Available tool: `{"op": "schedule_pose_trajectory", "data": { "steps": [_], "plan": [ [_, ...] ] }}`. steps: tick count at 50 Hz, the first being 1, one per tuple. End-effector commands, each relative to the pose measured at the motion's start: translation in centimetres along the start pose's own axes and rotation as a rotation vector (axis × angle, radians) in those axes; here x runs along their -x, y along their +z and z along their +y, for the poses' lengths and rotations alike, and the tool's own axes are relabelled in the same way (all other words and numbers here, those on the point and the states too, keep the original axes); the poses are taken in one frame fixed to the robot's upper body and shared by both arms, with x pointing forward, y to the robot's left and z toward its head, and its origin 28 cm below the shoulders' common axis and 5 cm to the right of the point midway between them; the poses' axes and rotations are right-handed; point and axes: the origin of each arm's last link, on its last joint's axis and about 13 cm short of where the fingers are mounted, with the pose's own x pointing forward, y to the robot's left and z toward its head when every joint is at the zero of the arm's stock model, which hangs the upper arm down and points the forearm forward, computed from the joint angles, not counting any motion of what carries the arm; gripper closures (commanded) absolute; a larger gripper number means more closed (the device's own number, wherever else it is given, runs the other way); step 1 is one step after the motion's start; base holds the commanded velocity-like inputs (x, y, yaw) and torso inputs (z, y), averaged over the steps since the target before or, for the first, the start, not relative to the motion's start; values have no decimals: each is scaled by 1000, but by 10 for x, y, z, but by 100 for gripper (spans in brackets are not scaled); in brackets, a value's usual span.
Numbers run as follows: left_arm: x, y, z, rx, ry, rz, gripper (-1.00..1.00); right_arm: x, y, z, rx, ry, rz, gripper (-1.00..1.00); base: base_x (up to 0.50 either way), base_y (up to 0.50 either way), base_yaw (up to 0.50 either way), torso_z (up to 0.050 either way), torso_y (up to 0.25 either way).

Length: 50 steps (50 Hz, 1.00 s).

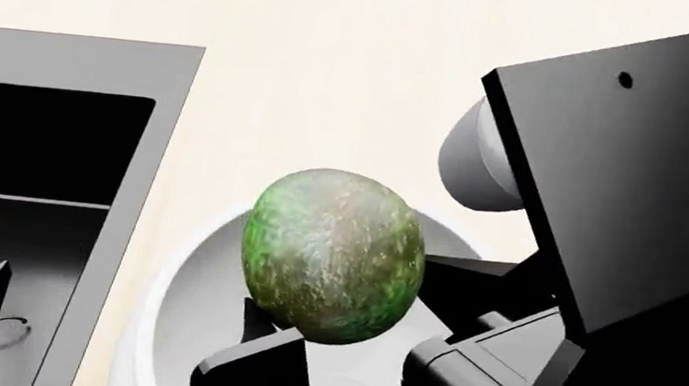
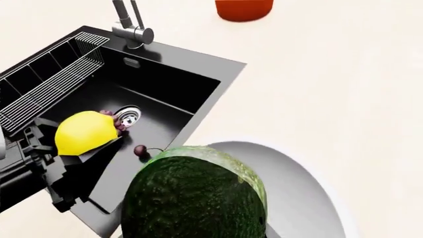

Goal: There is a mixed pile of frozen fruits and vegetables on the counter. Locate all the frozen vegetables and place the items in a bowl on the counter. Take all the frozen fruits and defrost them in a running sink.

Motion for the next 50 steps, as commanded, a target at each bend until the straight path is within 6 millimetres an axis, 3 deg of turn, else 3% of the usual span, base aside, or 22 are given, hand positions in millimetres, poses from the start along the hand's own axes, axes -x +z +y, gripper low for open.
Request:
{"op": "schedule_pose_trajectory", "data": {
  "steps": [1,3,9,11,14,15,27,37,47,48,50],
  "plan": [
    [15,2,4,20,24,-6,100,-6,-8,0,68,-25,25,100,0,0,0,0,0],
    [16,1,4,19,23,-5,100,-6,-7,0,66,-26,26,100,0,0,0,0,0],
    [-11,1,-2,17,27,-3,100,-6,-4,0,20,-22,34,100,0,0,0,0,0],
    [-2,2,0,18,25,-4,100,-7,-3,-1,24,-38,25,100,0,0,-1,0,0],
    [-7,2,-1,19,30,-7,100,-6,-4,-2,13,-50,29,100,0,0,0,0,0],
    [11,3,4,20,30,-8,100,-6,-3,-1,3,-47,28,-100,0,0,0,0,10],
    [-5,3,-1,16,32,-6,100,4,13,0,7,-56,-52,-100,0,0,0,0,0],
    [-10,3,-2,16,34,-6,100,24,43,-6,9,-103,-255,-100,0,0,0,0,0],
    [-10,2,-1,8,43,-13,100,24,28,-41,-64,-370,-468,-100,0,0,0,0,0],
    [1,3,2,8,41,-13,100,24,24,-44,-63,-369,-456,-100,0,0,0,0,0],
    [-6,10,3,1,48,-27,100,21,11,-48,-21,-410,-445,-100,0,0,0,0,0]
  ]
}}
